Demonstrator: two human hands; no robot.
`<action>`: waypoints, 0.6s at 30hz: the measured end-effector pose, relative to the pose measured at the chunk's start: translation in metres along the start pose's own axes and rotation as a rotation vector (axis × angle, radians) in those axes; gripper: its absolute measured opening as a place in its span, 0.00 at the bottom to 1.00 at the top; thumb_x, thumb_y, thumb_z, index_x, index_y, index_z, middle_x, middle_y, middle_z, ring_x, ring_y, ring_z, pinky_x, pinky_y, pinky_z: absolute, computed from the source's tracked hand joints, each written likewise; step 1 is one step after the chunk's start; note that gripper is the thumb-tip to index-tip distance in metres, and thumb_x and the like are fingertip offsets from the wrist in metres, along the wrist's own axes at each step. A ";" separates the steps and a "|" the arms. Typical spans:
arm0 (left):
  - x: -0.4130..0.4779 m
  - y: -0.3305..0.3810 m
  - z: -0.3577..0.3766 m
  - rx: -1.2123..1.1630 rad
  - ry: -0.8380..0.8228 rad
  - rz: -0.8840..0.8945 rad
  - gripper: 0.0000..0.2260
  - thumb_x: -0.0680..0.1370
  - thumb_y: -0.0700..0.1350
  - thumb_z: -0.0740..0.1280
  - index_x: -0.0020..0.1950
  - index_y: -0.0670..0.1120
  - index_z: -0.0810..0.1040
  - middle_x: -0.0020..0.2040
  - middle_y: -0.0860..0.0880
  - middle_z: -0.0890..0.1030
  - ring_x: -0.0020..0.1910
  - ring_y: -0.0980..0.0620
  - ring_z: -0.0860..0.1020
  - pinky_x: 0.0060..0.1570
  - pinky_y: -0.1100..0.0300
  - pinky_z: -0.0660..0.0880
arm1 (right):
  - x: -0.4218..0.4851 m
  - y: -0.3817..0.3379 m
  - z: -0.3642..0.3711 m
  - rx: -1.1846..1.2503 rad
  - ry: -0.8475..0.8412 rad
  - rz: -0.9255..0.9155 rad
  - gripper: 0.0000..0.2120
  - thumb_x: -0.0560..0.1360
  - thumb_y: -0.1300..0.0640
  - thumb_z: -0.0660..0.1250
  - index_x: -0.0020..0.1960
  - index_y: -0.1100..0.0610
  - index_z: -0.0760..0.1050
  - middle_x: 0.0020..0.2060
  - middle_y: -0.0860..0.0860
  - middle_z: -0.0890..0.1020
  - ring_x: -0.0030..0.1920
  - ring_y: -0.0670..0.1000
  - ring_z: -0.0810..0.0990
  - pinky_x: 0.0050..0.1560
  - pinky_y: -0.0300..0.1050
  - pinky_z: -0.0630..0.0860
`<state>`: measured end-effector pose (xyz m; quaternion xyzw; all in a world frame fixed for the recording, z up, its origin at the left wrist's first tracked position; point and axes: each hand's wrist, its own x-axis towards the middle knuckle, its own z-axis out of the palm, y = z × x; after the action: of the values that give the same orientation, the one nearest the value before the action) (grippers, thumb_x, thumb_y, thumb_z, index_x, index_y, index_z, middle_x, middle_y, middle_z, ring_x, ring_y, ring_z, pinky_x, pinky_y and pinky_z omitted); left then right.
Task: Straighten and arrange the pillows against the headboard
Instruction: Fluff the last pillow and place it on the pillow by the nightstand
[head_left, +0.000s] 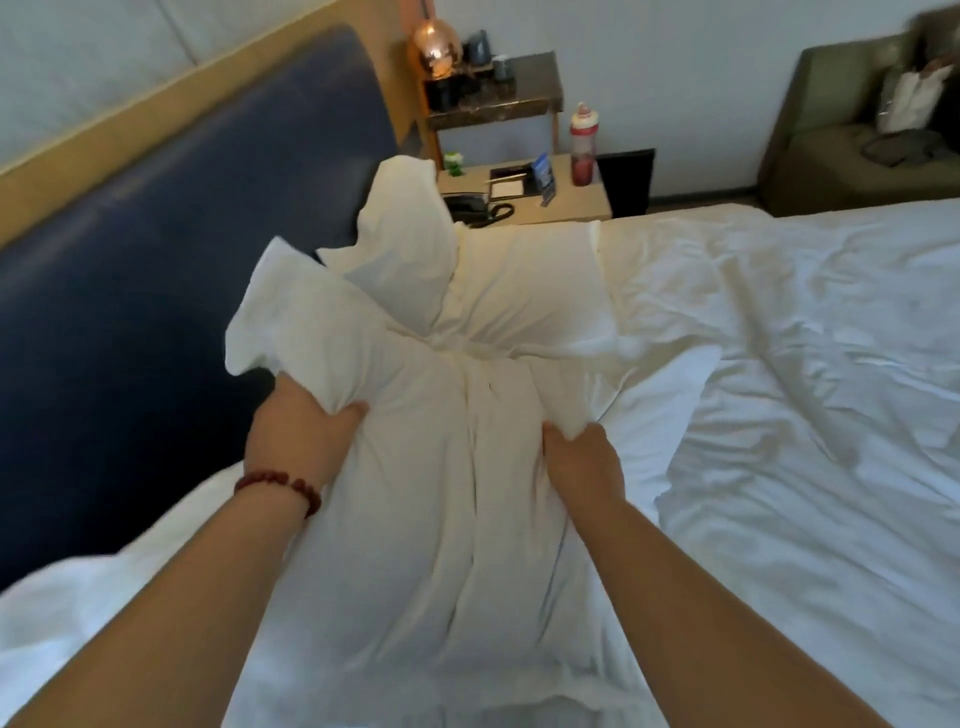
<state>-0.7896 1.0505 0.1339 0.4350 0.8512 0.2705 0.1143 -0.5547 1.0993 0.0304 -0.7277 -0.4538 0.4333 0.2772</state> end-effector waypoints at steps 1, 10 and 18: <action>0.003 -0.002 -0.005 0.058 0.015 -0.002 0.27 0.73 0.51 0.73 0.66 0.39 0.69 0.56 0.41 0.77 0.55 0.40 0.77 0.50 0.55 0.71 | -0.005 0.004 0.012 -0.045 -0.015 -0.023 0.32 0.78 0.42 0.62 0.74 0.60 0.61 0.67 0.58 0.72 0.66 0.61 0.72 0.58 0.51 0.70; 0.002 -0.042 0.034 0.194 -0.171 -0.241 0.42 0.68 0.66 0.71 0.72 0.44 0.61 0.65 0.44 0.73 0.62 0.40 0.73 0.63 0.43 0.70 | 0.025 0.095 0.052 -0.592 -0.335 -0.157 0.37 0.74 0.25 0.41 0.75 0.36 0.28 0.79 0.48 0.34 0.79 0.55 0.35 0.72 0.69 0.37; 0.016 -0.044 0.037 0.124 -0.103 -0.245 0.44 0.68 0.61 0.75 0.74 0.42 0.58 0.66 0.43 0.72 0.63 0.40 0.73 0.57 0.48 0.72 | 0.053 0.144 0.006 -0.429 -0.088 0.257 0.50 0.65 0.19 0.50 0.78 0.39 0.35 0.78 0.60 0.54 0.76 0.63 0.57 0.73 0.64 0.56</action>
<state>-0.8135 1.0560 0.0793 0.3474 0.9061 0.1786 0.1628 -0.4882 1.0843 -0.1069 -0.8020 -0.4508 0.3900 0.0393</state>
